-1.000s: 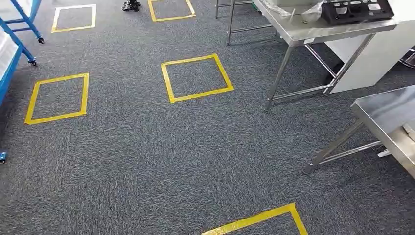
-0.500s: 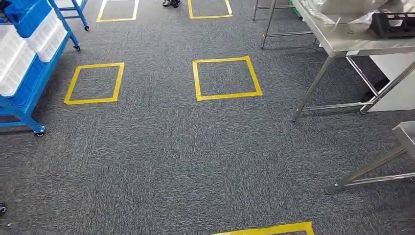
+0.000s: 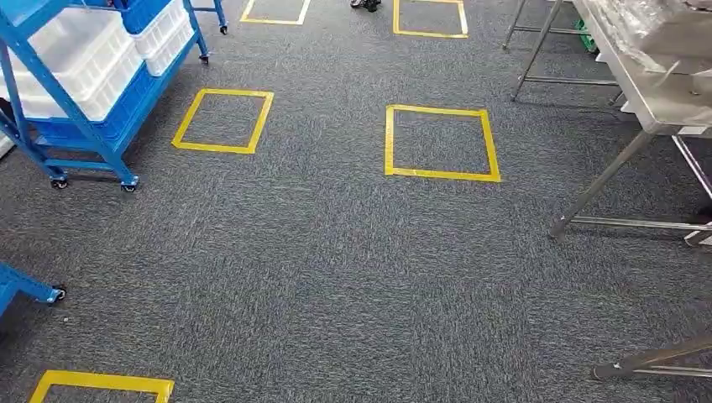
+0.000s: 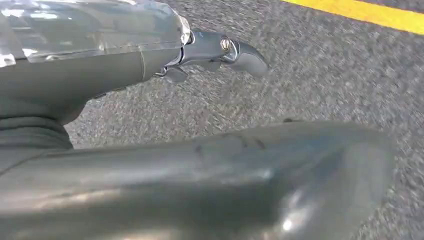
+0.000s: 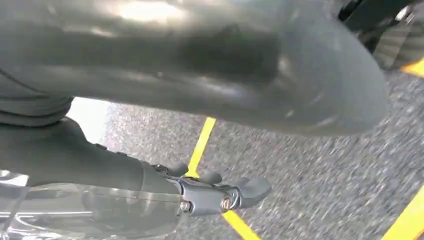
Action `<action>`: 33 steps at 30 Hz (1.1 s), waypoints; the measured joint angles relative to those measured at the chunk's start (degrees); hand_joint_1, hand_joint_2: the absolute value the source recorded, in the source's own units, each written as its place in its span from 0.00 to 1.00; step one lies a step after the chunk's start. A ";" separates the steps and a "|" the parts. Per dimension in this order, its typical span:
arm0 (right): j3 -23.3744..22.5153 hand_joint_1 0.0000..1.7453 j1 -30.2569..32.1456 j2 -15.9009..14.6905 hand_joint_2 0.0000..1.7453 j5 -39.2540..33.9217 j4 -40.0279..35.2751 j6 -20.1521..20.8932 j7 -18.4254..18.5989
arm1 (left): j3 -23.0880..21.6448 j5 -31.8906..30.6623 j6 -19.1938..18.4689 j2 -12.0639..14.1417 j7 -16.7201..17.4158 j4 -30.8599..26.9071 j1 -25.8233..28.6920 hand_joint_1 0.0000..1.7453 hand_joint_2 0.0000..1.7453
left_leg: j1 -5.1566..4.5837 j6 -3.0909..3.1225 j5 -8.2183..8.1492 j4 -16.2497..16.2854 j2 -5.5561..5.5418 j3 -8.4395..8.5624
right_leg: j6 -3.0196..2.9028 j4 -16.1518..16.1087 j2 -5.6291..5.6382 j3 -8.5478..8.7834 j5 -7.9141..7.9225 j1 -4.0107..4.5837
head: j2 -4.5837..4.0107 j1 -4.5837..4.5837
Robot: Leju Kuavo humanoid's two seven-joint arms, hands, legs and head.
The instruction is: Take the parts from the cabinet and place them on the table.
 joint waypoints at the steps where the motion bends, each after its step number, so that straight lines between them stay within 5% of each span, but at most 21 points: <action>1: 0.02 0.00 -0.04 0.11 0.00 0.31 -0.02 0.02 0.00 | 0.02 0.29 0.04 0.02 0.13 0.00 0.06 0.00 0.00 | 0.38 0.48 0.35 -0.38 -0.56 0.50 | 0.64 0.49 1.47 0.01 -0.71 -0.40 | 0.00 0.02; 2: 0.11 0.00 0.10 0.17 0.00 0.65 -0.02 0.09 -0.02 | 0.07 0.61 0.11 0.02 0.22 0.00 -0.07 0.00 0.00 | 0.40 0.73 0.49 -0.40 -1.17 0.41 | 0.83 2.57 5.00 -0.81 -2.37 -0.52 | 0.00 0.00; 3: 0.22 0.00 0.16 0.22 0.00 1.15 -0.02 0.18 -0.09 | 0.13 1.22 0.37 0.02 0.33 0.00 -0.23 0.00 0.00 | 0.38 0.98 0.61 -0.40 -1.72 0.25 | 0.85 6.32 6.64 -2.64 -4.68 -0.58 | 0.00 0.02; 5: 0.61 0.00 0.24 0.20 0.00 2.43 0.00 0.26 -0.09 | 0.50 2.49 1.01 0.04 0.28 0.00 -0.29 0.00 0.00 | 0.18 1.20 0.74 -0.37 -3.18 -0.03 | 0.89 15.62 7.66 -7.27 -8.60 -0.59 | 0.00 0.02; 6: 0.96 0.00 0.26 0.22 0.00 3.08 0.00 0.42 -0.11 | 0.81 3.17 1.36 0.04 0.13 0.00 -0.21 0.00 0.00 | 0.11 1.25 0.78 -0.35 -3.96 -0.05 | 0.83 18.25 7.76 -8.73 -8.93 -0.59 | 0.00 0.02; 7: 1.42 0.00 0.25 0.22 0.00 3.85 0.00 0.63 -0.11 | 1.20 3.94 1.66 0.04 -0.11 0.00 -0.02 0.00 0.00 | 0.09 1.23 0.79 -0.33 -4.81 0.01 | 0.69 18.07 7.83 -8.89 -7.76 -0.58 | 0.00 0.02; 9: 2.25 0.00 0.23 0.22 0.00 5.03 0.00 0.79 -0.11 | 2.14 5.31 2.32 -0.04 -0.61 0.00 0.20 0.00 0.00 | 0.12 1.19 0.81 -0.26 -6.55 0.24 | 0.22 10.39 8.55 -5.66 -2.29 -0.59 | 0.00 0.02; 10: 2.67 0.00 0.16 0.22 0.00 5.49 0.00 0.96 -0.11 | 2.62 5.68 2.43 -0.20 -0.85 0.00 0.22 0.00 0.00 | 0.16 1.15 0.83 -0.26 -7.38 0.34 | -0.11 5.00 9.84 -3.26 0.48 -0.58 | 0.00 0.02; 11: 2.97 0.00 0.21 0.14 0.00 5.92 0.00 0.98 -0.11 | 3.01 6.03 2.58 -0.41 -1.11 0.00 0.21 0.00 0.00 | 0.38 0.99 0.90 -0.26 -7.91 0.17 | -0.45 1.48 13.34 -1.94 1.11 -0.58 | 0.00 0.02; 12: 3.28 0.00 0.21 0.11 0.00 6.32 0.00 1.01 -0.11 | 3.35 6.47 2.89 -0.48 -1.25 0.00 0.03 0.00 0.00 | 0.07 0.56 0.86 0.05 -8.69 -0.13 | -0.51 0.55 13.89 -1.66 1.06 -0.69 | 0.00 0.00; 15: 4.52 0.00 -0.82 0.13 0.00 7.49 0.00 1.11 -0.06 | 4.52 7.36 3.47 -0.68 -1.42 0.00 0.69 0.00 0.00 | 0.73 -0.69 1.47 -0.48 -10.63 -0.65 | -0.98 0.44 11.87 -1.63 1.27 -0.18 | 0.00 0.00; 16: 4.76 0.00 -0.91 0.45 0.00 7.73 0.00 1.18 -0.06 | 4.79 7.71 3.65 -0.68 -1.44 0.02 0.76 0.00 0.00 | 0.42 -0.82 1.21 -0.18 -10.17 -0.83 | -1.51 -0.64 10.92 -1.26 1.83 -1.02 | 0.00 0.00; 17: 5.03 0.00 -0.94 0.48 0.00 7.91 0.00 1.22 0.00 | 4.98 7.80 3.83 -0.81 -1.44 0.02 0.84 0.00 0.00 | 0.21 -0.92 0.16 1.04 -6.05 -1.33 | -1.81 -1.22 9.99 -0.87 1.98 -0.77 | 0.00 0.00; 18: 5.31 0.00 -0.88 0.48 0.00 8.13 0.00 1.20 0.04 | 5.14 8.04 4.07 -0.94 -1.44 0.02 0.67 0.00 0.00 | 0.34 -1.08 -1.92 4.05 -3.87 -2.82 | -2.16 -1.28 9.12 -0.84 2.00 -0.69 | 0.00 -0.02; 20: 5.88 0.00 -0.84 0.50 0.00 8.72 0.00 1.29 0.46 | 5.73 8.37 4.24 -1.09 -1.44 0.02 0.51 0.00 0.00 | 0.72 -1.67 -6.18 13.00 -2.81 -7.09 | -2.25 -1.23 7.12 -0.93 1.89 -0.47 | 0.00 -0.02; 22: 6.19 0.00 -1.01 0.50 0.00 8.76 0.00 1.29 0.52 | 5.97 8.59 4.33 -1.16 -1.44 0.02 0.73 0.00 0.00 | 1.18 -2.27 -6.80 17.41 -2.53 -9.08 | -2.18 -1.16 5.32 -0.98 1.77 -0.48 | 0.00 -0.02; 23: 6.34 0.00 -1.09 0.52 0.00 8.76 0.00 1.29 0.52 | 6.08 8.74 4.37 -1.16 -1.44 0.02 0.77 0.00 0.00 | 1.41 -2.55 -5.09 15.23 -2.28 -7.85 | -2.00 -1.10 4.55 -0.89 1.65 -0.55 | 0.00 -0.02; 25: 6.75 0.00 -1.20 0.61 0.00 8.92 0.00 1.29 0.52 | 6.34 8.79 4.50 -1.20 -1.42 0.02 0.78 0.00 0.00 | 1.79 -3.03 -0.27 5.28 -0.69 -2.48 | -1.34 -0.64 3.12 -0.71 1.18 -0.83 | 0.00 -0.02; 26: 6.89 0.00 -1.24 0.59 0.00 8.96 0.00 1.29 0.52 | 6.36 8.79 4.59 -1.29 -1.44 0.02 0.71 0.00 0.00 | 1.84 -3.22 0.73 0.54 2.30 -0.07 | -0.81 -0.17 2.56 -0.63 0.78 -0.62 | 0.00 -0.02; 31: 7.08 0.00 -2.01 0.41 0.00 8.70 -0.07 2.14 0.52 | 6.45 8.22 4.79 -2.05 -2.06 0.02 0.88 0.00 0.00 | 0.96 -0.69 0.55 0.22 -0.26 -0.23 | 1.00 0.13 0.26 -0.09 0.17 -0.79 | 0.00 0.07; 33: 7.08 0.00 -1.85 0.15 0.00 8.28 -0.11 2.32 0.48 | 6.45 7.48 3.89 -2.38 -2.32 0.02 0.75 0.00 0.00 | 1.18 -0.01 0.92 -0.05 -1.31 -0.22 | 1.53 3.09 5.63 -1.21 -2.57 -1.24 | 0.00 0.07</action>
